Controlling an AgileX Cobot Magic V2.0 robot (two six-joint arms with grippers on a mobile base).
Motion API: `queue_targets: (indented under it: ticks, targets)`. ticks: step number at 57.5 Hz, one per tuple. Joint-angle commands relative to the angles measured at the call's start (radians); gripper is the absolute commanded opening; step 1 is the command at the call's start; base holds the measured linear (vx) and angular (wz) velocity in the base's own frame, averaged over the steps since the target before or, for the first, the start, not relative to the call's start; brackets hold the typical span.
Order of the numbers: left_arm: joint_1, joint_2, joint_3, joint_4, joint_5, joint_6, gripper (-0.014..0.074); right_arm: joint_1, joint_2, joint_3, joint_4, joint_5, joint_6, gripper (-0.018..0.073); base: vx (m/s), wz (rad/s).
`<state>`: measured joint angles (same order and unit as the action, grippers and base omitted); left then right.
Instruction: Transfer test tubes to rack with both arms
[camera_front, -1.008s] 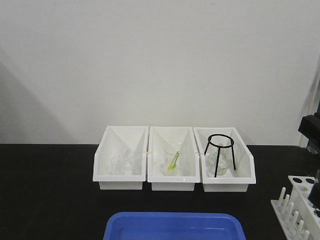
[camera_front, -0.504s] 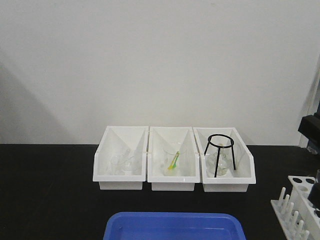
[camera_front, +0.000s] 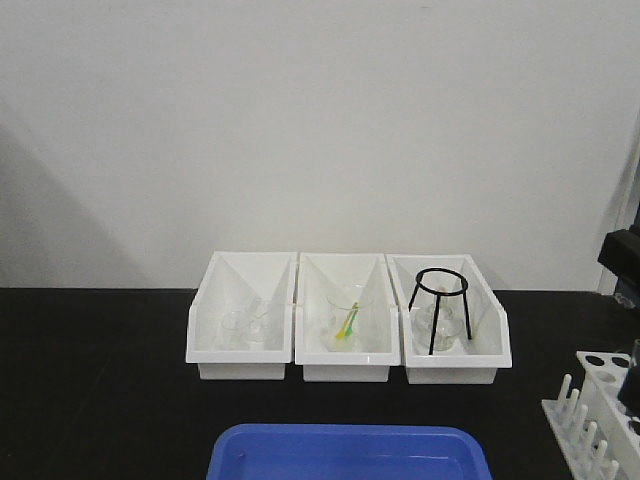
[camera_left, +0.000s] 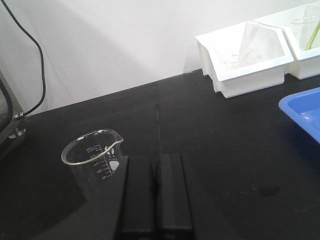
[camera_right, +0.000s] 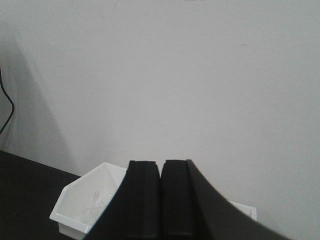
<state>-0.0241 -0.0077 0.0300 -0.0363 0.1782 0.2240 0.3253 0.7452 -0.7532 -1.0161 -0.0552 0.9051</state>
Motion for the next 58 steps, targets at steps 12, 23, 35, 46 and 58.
queue_targets:
  ticks: [12,23,35,46,58]
  targets:
    - [0.003,-0.021,0.026,-0.009,-0.069,-0.004,-0.002,0.001,-0.004,-0.031,-0.005,-0.036,-0.001,-0.0007,0.0,0.0]
    - [0.003,-0.021,0.026,-0.009,-0.069,-0.004,-0.002,0.001,-0.004,-0.031,-0.005,-0.036,-0.001,-0.0007,0.0,0.0]
    - [0.003,-0.021,0.026,-0.009,-0.069,-0.004,-0.002,0.001,-0.004,-0.031,-0.005,-0.036,-0.001,-0.0007,0.0,0.0]
    - [0.003,-0.021,0.026,-0.009,-0.069,-0.004,-0.002,0.001,-0.004,-0.031,-0.005,-0.036,-0.001,-0.0007,0.0,0.0]
    - [0.003,-0.021,0.026,-0.009,-0.069,-0.004,-0.002,0.001,-0.004,-0.031,-0.006,-0.036,-0.002,-0.0007,0.0,0.0]
